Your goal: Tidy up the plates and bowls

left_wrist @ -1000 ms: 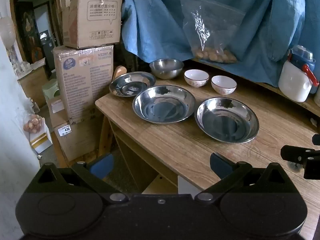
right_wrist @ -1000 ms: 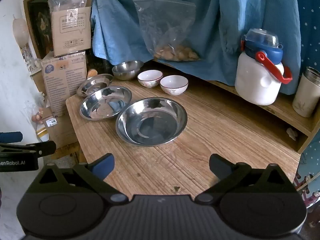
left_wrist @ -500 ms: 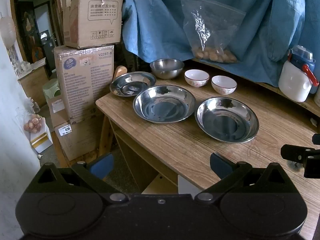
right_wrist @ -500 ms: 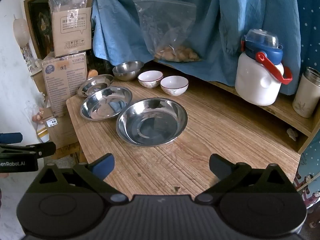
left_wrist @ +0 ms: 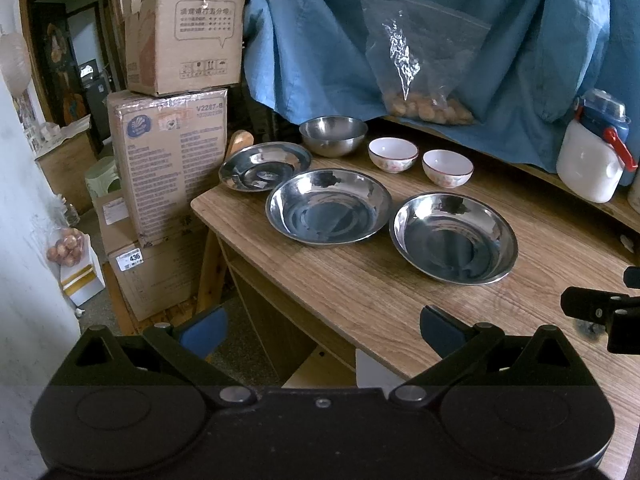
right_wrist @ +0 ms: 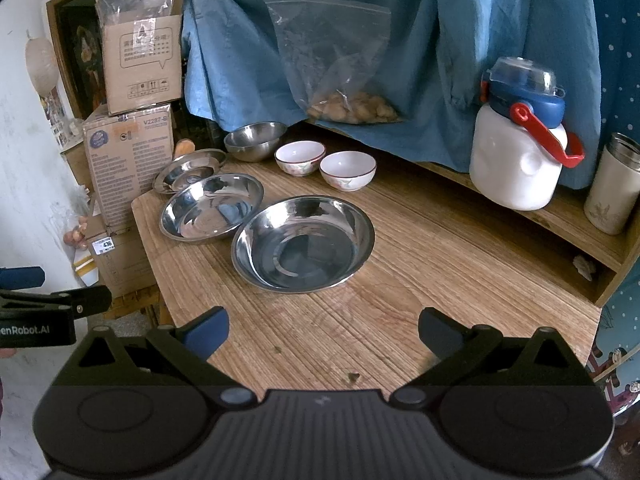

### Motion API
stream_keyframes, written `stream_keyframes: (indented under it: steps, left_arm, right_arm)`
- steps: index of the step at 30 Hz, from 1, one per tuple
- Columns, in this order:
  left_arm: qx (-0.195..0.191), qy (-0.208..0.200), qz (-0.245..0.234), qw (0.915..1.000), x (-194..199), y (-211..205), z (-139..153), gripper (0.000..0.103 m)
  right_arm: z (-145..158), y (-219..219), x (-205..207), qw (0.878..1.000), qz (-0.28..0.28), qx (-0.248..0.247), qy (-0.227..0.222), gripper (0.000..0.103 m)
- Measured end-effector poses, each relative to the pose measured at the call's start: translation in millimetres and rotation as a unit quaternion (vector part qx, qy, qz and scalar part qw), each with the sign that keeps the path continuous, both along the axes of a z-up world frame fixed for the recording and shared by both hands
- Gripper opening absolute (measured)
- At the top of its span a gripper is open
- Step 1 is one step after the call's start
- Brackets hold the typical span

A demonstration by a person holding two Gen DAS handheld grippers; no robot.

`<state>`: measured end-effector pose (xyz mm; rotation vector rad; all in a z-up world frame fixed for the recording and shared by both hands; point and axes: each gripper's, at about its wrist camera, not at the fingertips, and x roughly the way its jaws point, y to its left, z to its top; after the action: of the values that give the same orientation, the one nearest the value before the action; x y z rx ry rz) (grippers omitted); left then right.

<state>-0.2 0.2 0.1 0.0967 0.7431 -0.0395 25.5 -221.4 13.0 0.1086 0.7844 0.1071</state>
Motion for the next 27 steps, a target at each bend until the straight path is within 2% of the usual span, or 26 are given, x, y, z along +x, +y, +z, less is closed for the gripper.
stream_keyframes:
  steps: [27]
  left_arm:
    - [-0.001,0.004,0.003,1.0,0.3,2.0,-2.1,0.102]
  right_arm:
    - [-2.3,-0.6,2.0,1.0,-0.001,0.001,0.001,0.103]
